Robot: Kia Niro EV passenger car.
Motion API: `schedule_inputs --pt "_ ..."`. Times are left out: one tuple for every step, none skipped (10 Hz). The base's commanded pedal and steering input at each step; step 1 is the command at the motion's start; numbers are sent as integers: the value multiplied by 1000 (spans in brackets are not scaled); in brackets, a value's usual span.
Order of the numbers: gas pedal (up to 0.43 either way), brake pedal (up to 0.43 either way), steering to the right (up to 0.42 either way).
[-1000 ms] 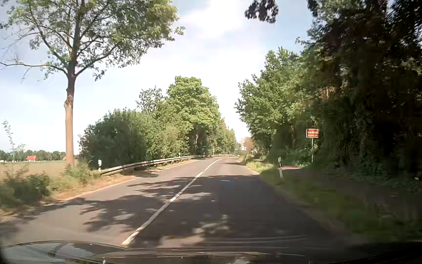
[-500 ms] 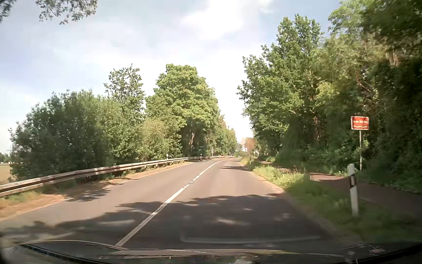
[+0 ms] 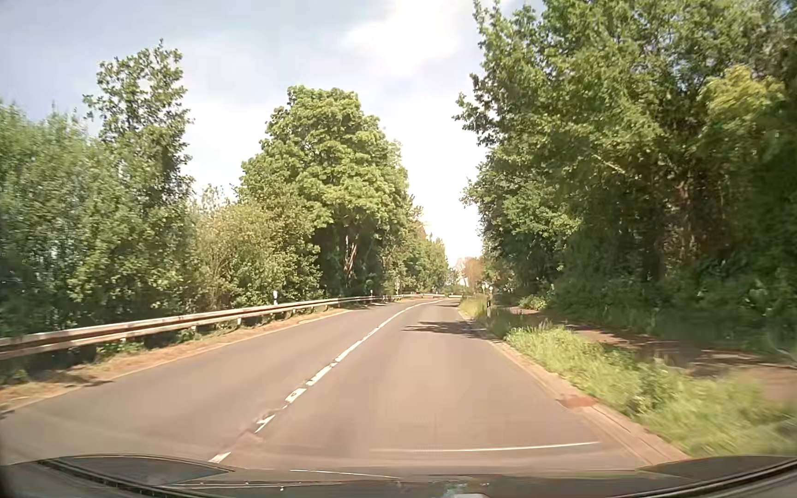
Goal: Follow the waypoints while adhering to traffic rules and regulations
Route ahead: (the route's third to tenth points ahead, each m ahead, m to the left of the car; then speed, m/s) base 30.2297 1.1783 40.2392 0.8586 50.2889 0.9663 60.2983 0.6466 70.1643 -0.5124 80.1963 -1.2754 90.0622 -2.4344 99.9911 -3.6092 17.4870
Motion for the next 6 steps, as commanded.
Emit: schedule_inputs --pt "240 0 -1" --pt "240 0 -1" --pt "240 0 -1" --pt "240 0 -1" --pt "240 0 -1" --pt "240 0 0"
